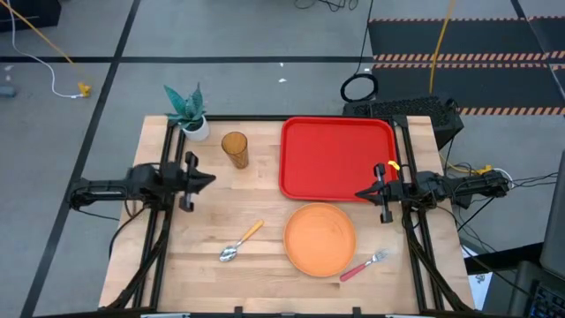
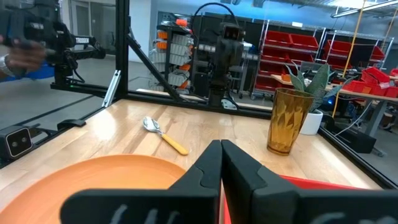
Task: Pick and place plate/cup/fork/spoon on tray
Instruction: Put the orange cup on the top left of the red serving tray
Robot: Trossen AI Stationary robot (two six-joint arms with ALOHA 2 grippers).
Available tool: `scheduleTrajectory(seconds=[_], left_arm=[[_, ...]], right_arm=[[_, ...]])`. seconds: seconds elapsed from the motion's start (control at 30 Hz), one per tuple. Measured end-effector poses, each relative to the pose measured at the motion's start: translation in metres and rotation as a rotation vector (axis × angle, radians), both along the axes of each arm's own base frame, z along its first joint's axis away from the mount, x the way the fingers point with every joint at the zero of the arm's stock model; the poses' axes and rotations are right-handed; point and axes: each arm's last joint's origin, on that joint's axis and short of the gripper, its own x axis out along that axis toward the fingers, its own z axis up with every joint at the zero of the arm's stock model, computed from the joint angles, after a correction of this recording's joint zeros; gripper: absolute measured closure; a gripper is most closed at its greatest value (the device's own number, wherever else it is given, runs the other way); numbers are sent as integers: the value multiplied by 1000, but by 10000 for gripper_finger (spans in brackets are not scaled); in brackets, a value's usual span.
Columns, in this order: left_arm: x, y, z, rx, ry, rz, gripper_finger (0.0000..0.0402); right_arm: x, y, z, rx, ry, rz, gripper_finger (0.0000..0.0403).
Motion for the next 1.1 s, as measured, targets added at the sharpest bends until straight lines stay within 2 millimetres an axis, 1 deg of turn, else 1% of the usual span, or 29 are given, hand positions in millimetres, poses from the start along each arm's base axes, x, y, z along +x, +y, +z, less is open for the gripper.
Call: scheduleTrajectory(seconds=[0.07,0.13,0.33,0.53,0.63,0.77,0.9,1.1], left_arm=[[-4,0,15,0,-30,0,380],[-9,0,33,-1,-36,9,381],[-16,1,100,22,-9,56,381],[-11,1,169,75,61,72,381],[-4,1,196,122,149,79,381],[8,2,219,157,295,75,381],[20,2,237,157,410,70,380],[43,3,253,176,542,60,380]], right_arm=[[0,0,1,6,-12,-1,403],[0,0,3,13,-31,-1,403],[0,0,5,14,-51,-1,403],[-1,0,9,21,-96,-2,403],[-1,0,14,28,-140,-3,403],[-2,0,17,81,-166,3,403],[-2,-1,16,143,-160,8,403],[-2,0,16,223,-153,17,403]])
